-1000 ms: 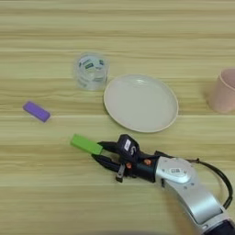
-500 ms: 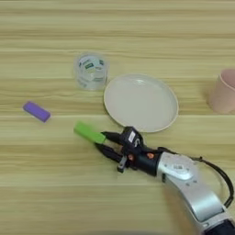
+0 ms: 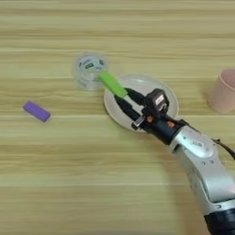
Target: Move the objects on the table
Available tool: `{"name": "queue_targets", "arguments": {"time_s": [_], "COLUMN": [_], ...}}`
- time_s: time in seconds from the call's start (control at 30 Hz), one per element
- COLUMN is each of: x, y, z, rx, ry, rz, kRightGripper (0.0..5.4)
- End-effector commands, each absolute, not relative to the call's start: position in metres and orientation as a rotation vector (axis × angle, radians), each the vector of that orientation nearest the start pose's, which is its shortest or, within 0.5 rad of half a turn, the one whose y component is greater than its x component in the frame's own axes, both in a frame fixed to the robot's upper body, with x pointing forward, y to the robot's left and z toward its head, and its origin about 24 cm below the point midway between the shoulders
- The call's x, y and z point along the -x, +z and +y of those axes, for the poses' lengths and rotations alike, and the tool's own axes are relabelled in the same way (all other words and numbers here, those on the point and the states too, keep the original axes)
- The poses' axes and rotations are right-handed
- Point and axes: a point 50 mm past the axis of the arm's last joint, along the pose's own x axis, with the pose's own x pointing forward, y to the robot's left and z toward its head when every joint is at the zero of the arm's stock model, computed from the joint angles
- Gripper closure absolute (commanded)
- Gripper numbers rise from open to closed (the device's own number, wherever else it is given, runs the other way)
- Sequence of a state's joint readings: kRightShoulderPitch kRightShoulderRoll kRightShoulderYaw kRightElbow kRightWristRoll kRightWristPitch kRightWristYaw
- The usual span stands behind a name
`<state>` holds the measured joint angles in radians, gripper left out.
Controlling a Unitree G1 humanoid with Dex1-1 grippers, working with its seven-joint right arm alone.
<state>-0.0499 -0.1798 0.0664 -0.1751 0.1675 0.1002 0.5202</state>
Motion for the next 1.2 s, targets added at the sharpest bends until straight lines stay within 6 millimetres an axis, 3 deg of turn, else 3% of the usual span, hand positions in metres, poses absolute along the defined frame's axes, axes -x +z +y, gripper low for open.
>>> {"name": "queue_targets", "arguments": {"time_s": [0.03,0.37,1.2], "x": [-0.273,-0.293,-0.286], "y": [0.111,0.083,0.071], "z": [-0.15,-0.173,-0.162], "rx": [0.079,0.088,0.137], "ry": [0.497,0.332,0.421], "rz": [-0.197,-0.014,0.098], "kRightGripper": [4.01,4.01,4.01]}}
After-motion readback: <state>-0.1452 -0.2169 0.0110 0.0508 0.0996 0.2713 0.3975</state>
